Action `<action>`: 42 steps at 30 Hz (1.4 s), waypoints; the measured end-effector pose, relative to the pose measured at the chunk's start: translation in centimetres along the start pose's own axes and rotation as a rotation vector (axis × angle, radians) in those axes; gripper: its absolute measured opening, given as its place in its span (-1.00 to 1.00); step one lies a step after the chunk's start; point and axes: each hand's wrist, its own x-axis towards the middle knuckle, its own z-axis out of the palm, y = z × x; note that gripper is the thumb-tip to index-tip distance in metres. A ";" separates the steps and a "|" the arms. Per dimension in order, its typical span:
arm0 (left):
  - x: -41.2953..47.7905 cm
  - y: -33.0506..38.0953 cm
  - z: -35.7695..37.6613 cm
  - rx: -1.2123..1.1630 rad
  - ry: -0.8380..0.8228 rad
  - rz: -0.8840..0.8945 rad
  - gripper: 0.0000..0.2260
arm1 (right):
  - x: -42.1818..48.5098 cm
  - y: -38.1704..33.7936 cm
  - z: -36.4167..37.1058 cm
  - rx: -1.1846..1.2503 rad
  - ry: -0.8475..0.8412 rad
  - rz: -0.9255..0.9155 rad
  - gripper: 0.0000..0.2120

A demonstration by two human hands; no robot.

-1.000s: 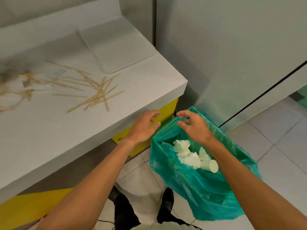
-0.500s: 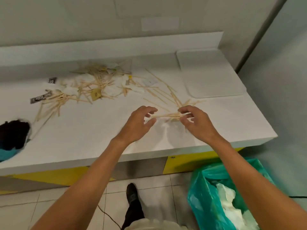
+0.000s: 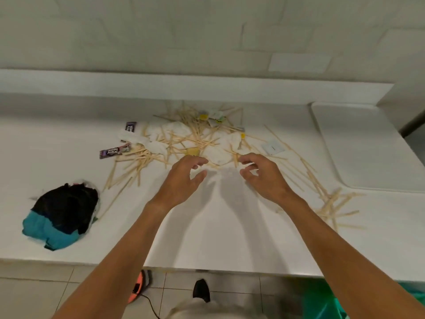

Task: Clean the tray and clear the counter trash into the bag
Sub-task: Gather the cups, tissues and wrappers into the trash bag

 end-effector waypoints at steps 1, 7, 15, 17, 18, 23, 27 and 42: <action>0.5 -0.9 -0.7 0.008 0.003 -0.001 -0.76 | 0.9 -0.4 0.9 0.003 -0.008 -0.002 -0.75; 3.4 -5.2 -3.5 0.097 0.033 -0.030 -0.71 | 5.5 -2.2 4.6 -0.101 -0.033 -0.014 -0.76; 6.9 -5.6 -2.2 0.277 -0.110 0.059 -0.58 | 10.0 -0.9 4.5 -0.060 0.321 0.141 -0.79; 7.6 -5.3 -1.8 0.337 -0.143 0.080 -0.56 | 11.0 -0.2 3.9 -0.044 0.371 0.197 -0.77; 7.9 -5.3 -1.6 0.352 -0.156 0.084 -0.56 | 11.7 0.1 3.6 -0.044 0.392 0.216 -0.76; 8.6 -5.7 -1.1 0.369 -0.188 0.081 -0.71 | 14.9 1.5 3.0 -0.075 0.407 0.259 -0.66; 8.8 -5.9 -1.0 0.371 -0.157 0.127 -0.79 | 17.7 2.0 2.4 -0.173 0.342 0.271 -0.59; 8.7 -4.7 -3.1 -0.186 0.132 -0.092 -0.87 | 17.8 2.1 1.7 -0.242 0.296 0.222 -0.88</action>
